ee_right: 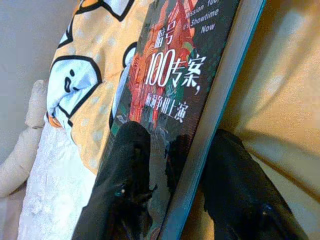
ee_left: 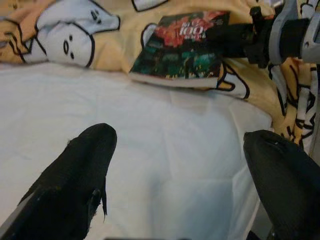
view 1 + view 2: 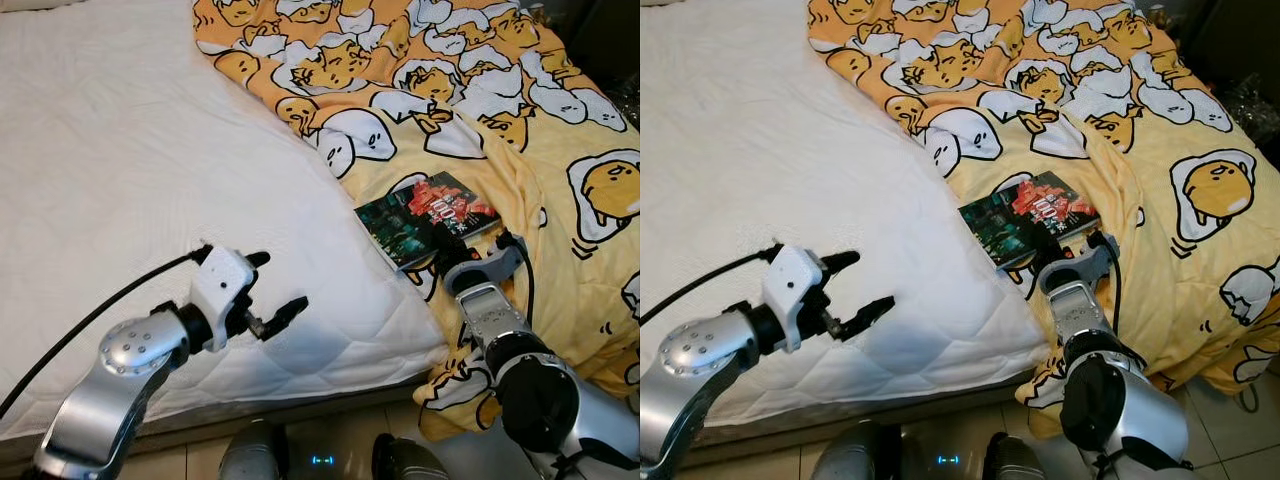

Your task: Clean up the room

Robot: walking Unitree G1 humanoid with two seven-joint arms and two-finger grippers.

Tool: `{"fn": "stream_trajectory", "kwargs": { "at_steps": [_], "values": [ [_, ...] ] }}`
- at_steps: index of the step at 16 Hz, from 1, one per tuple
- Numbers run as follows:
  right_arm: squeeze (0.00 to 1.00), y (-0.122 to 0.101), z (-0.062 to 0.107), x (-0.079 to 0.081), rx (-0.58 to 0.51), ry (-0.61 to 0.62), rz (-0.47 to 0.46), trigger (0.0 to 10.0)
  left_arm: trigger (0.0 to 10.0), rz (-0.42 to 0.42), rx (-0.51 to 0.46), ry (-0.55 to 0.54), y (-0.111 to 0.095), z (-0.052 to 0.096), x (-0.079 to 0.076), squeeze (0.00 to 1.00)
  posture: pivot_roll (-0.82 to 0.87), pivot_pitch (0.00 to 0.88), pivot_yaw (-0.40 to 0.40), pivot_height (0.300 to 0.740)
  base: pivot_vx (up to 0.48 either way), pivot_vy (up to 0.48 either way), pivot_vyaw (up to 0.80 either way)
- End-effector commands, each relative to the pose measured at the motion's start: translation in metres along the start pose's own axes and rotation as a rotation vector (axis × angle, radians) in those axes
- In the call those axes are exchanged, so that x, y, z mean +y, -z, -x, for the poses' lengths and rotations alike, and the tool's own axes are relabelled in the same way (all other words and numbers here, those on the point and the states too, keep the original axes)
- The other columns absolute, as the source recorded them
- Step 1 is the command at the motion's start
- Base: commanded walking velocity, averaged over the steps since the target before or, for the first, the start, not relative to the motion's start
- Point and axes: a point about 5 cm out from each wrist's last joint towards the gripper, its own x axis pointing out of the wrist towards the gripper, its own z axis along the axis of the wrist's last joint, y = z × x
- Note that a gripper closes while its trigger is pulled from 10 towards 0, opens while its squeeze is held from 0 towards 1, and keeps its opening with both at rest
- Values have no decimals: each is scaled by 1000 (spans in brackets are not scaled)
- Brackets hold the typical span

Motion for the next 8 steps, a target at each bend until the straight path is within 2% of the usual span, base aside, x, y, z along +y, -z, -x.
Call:
{"fn": "stream_trajectory", "kwargs": {
  "at_steps": [1, 8],
  "values": [
    [0, -7, -4, 9, -25, -38, 10, 0, 10000, 0, 15, 12, 4, -1, -2, 565, 225, 159, 26, 740, 0, 0, 0],
    [0, -5, -4, 5, -5, 24, 31, 0, 10000, -6, 7, 5, 3, -4, -2, 565, 221, 141, 16, 740, 0, 0, 0]
  ]
}}
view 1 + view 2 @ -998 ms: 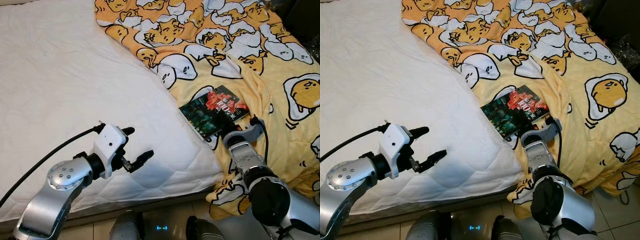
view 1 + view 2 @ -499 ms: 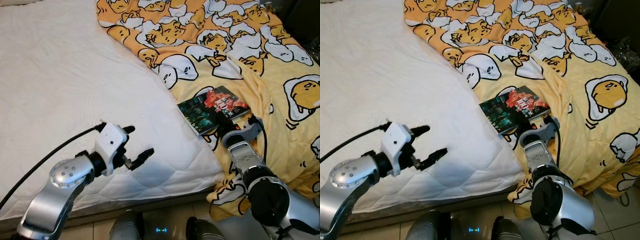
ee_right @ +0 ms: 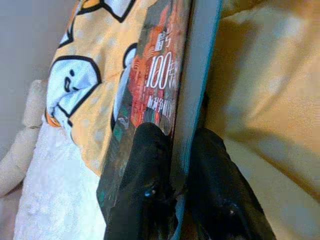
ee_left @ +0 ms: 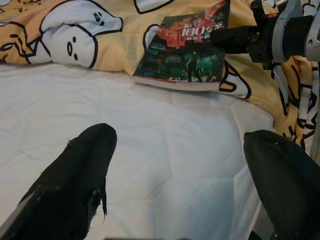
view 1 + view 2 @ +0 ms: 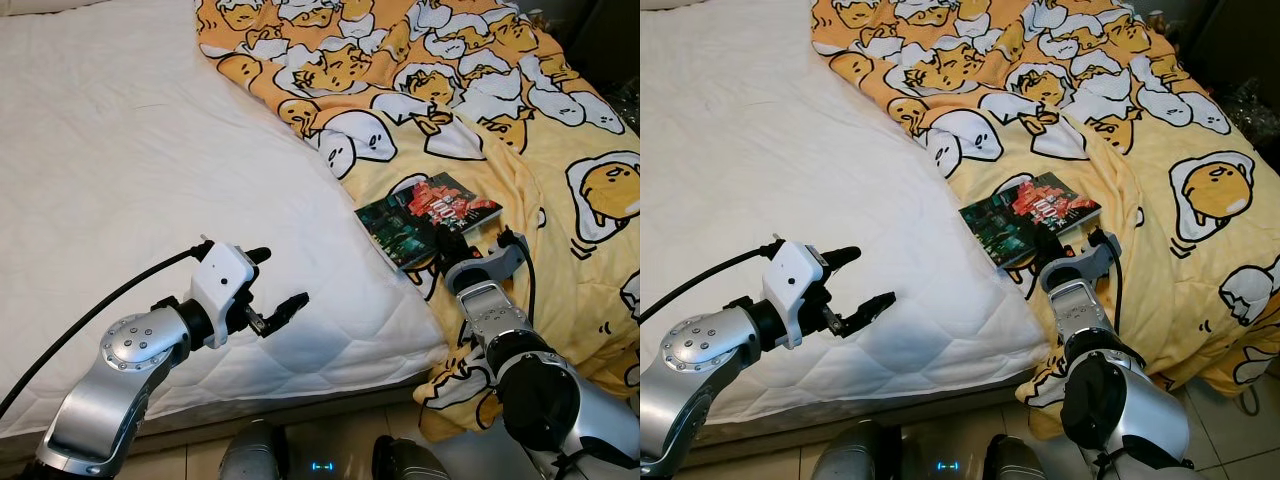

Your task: Clean up the room

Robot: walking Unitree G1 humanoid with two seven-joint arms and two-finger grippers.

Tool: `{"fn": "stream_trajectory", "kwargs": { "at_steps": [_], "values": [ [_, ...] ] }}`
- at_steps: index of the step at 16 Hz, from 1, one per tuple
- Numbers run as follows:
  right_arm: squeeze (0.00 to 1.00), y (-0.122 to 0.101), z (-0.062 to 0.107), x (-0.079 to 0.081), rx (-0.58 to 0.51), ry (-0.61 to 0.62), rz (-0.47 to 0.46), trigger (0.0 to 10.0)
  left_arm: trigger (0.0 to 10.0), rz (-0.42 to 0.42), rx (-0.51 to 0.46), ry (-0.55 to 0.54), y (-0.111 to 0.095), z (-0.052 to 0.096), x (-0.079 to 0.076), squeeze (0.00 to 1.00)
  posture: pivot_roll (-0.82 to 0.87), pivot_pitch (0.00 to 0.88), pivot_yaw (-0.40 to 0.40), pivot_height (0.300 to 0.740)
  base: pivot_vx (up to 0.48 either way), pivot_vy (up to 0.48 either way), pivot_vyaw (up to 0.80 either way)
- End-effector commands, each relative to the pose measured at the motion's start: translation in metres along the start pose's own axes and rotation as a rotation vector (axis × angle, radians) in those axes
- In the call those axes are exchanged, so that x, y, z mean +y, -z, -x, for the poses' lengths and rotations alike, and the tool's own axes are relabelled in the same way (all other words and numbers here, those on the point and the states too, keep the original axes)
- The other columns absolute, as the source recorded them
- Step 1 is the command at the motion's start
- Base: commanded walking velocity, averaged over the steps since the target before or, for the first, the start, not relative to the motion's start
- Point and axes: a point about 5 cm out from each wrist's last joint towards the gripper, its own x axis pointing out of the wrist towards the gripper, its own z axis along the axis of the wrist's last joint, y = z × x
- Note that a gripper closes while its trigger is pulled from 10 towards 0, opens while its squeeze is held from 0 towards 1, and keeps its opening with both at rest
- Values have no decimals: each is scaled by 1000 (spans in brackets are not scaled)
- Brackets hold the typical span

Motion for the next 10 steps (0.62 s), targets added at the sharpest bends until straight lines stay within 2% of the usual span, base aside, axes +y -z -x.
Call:
{"fn": "stream_trajectory", "kwargs": {
  "at_steps": [1, 5, 8, 9, 10],
  "values": [
    [0, -4, -3, 6, -6, -2, 29, 0, 10000, -7, 0, 8, 1, -3, -3, 569, 219, 137, 14, 740, 0, 0, 0],
    [0, -16, -4, 10, -44, -59, 35, 0, 10000, 3, -32, -31, -2, -8, 0, 565, 202, 106, -3, 740, 0, 0, 0],
    [0, -38, -1, 21, -127, -243, 17, 0, 10000, 78, -58, -152, 0, -12, 3, 561, 168, 65, -20, 740, 0, 0, 0],
    [0, -41, 0, 23, -139, -281, 31, 0, 10000, 93, -65, -171, -1, -13, 3, 427, 165, 63, -20, 740, 0, 0, 0],
    [0, -46, 10, 31, -177, -364, 141, 0, 10000, 86, -86, -223, 0, -15, 3, 0, 136, 52, -19, 740, 0, 0, 0]
  ]
}}
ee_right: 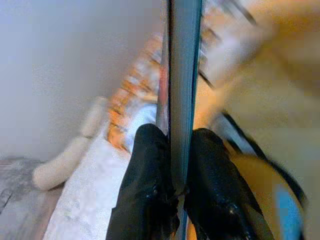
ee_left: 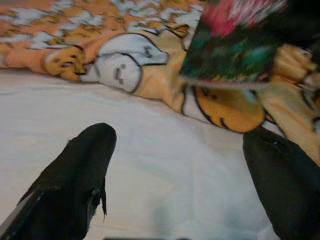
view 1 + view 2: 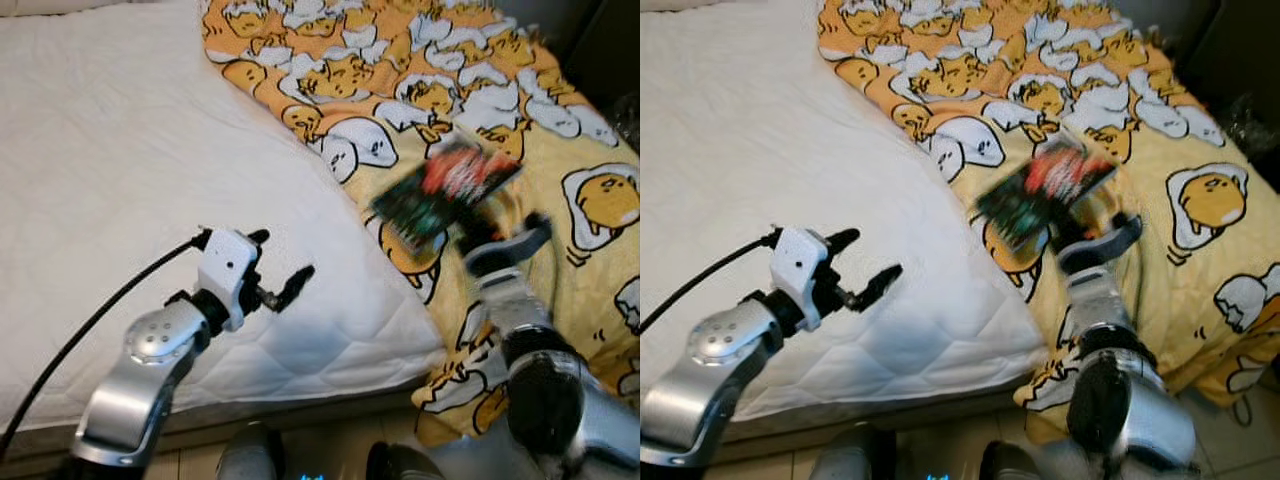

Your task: Clean up the room

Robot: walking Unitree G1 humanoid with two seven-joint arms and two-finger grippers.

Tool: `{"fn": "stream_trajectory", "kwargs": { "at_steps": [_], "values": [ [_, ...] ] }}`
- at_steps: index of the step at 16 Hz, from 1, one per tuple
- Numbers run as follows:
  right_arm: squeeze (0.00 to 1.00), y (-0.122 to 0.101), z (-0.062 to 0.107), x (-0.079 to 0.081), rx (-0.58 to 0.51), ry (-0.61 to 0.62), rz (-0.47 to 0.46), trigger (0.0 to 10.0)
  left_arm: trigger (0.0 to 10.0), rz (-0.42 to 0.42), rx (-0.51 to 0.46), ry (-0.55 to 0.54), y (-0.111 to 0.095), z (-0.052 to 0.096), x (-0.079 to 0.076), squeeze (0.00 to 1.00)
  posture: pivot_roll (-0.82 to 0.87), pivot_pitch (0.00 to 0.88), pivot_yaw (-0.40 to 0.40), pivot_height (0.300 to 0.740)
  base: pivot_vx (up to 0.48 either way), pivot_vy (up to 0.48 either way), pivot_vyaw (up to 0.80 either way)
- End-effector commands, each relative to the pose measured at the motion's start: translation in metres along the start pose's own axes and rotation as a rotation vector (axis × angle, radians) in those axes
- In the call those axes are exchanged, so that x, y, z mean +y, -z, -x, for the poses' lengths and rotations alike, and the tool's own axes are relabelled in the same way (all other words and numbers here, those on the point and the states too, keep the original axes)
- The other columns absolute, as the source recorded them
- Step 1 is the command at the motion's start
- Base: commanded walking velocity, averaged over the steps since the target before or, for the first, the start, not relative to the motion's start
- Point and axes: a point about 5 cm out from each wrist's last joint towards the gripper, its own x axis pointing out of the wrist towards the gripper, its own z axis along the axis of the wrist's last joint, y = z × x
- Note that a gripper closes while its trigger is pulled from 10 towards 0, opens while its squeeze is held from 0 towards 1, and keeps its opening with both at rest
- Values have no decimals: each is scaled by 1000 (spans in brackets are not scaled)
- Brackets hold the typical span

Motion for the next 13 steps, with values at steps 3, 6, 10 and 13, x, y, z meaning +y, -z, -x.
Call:
{"fn": "stream_trajectory", "kwargs": {
  "at_steps": [3, 6, 10, 13],
  "values": [
    [0, -12, 8, 26, -41, -131, 201, 0, 10000, -10, -3, -103, 7, -1, 4, 0, 106, 41, -15, 740, 0, 0, 0],
    [0, -12, 27, 38, -51, -95, 509, 0, 10000, 10, -35, -232, 11, -4, 6, 0, 81, 16, -26, 740, 0, 0, 0],
    [0, 10, 52, 38, 3, 92, 898, 10000, 10000, 5, -61, -305, 10, -3, 10, 0, 71, 17, -28, 740, 0, 75, 0],
    [0, 20, 60, 39, 29, 139, 893, 10000, 10000, -51, -48, -297, 11, -5, 12, 0, 63, 8, -25, 740, 0, 300, 0]
  ]
}}
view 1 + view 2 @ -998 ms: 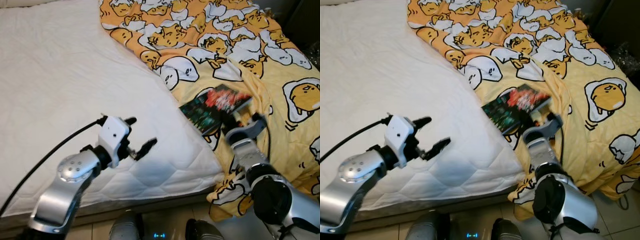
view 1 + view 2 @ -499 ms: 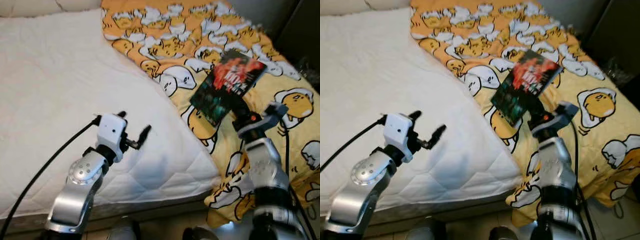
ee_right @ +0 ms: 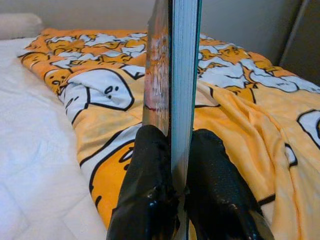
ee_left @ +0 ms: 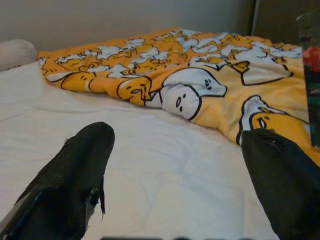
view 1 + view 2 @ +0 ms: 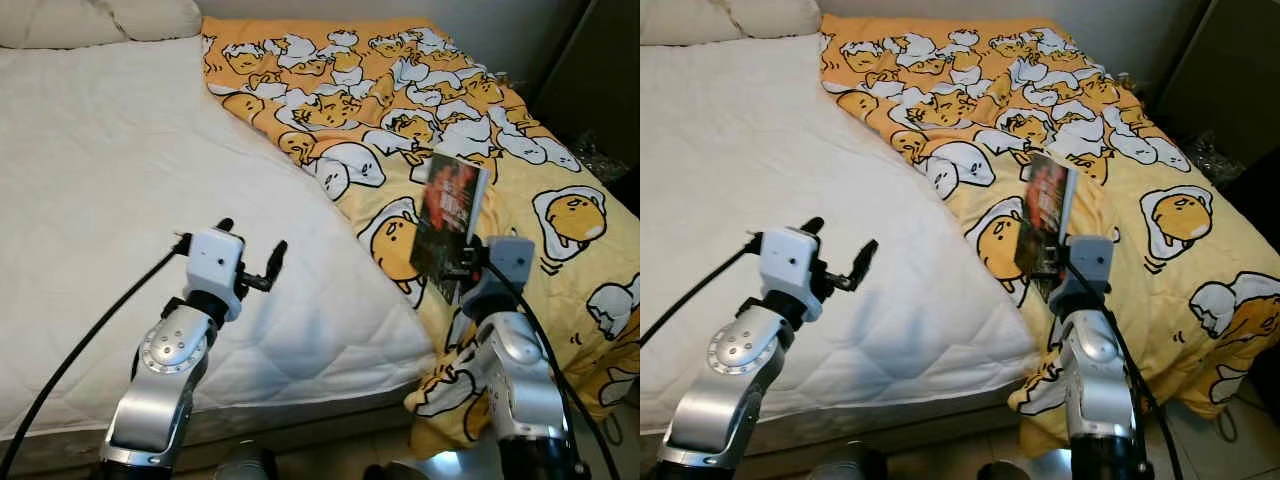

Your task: Clean up the room

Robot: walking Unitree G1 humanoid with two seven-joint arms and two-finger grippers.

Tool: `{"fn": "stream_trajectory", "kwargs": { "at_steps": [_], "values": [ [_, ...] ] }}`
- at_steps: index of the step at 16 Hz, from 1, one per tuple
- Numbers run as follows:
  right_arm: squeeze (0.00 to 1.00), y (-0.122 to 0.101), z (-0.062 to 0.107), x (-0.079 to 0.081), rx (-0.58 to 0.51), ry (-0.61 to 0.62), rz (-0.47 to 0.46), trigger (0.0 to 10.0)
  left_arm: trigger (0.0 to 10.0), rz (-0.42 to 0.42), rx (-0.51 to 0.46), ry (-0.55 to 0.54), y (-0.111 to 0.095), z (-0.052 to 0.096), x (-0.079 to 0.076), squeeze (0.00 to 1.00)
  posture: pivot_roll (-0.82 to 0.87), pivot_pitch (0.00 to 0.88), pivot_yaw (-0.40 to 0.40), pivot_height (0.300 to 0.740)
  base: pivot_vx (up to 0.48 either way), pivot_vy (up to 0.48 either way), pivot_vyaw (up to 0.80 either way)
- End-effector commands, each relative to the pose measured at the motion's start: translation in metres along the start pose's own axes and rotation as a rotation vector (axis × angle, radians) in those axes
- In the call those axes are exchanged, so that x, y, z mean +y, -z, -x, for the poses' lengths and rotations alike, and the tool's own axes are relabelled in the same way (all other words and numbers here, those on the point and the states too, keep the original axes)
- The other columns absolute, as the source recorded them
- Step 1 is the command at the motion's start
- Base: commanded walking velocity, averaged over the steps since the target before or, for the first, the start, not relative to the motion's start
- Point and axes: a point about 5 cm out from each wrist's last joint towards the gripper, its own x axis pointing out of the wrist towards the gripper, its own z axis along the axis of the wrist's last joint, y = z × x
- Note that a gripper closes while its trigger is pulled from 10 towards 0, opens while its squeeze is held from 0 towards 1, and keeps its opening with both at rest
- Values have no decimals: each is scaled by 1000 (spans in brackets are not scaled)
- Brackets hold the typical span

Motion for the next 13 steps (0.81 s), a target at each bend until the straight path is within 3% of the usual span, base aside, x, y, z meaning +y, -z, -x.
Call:
{"fn": "stream_trajectory", "kwargs": {
  "at_steps": [1, 3, 5, 13],
  "values": [
    [0, -16, 0, 4, -74, -8, -4, 10000, 10000, -35, -11, -12, -2, -2, 4, 0, 60, 6, -19, 740, 0, 296, 0],
    [0, -21, 6, 6, -116, -9, -72, 10000, 10000, -46, -13, -16, -3, -7, 7, 0, 54, 0, 1, 740, 0, 302, 0],
    [0, -21, 10, 2, -137, 32, -40, 10000, 10000, -47, -14, -15, -5, -12, 10, 0, 51, 0, 25, 740, 0, 304, 0],
    [0, -11, 15, 14, -56, 12, -108, 10000, 10000, -52, -13, -11, -5, -14, 12, 0, 66, 0, 29, 740, 0, 300, 0]
  ]
}}
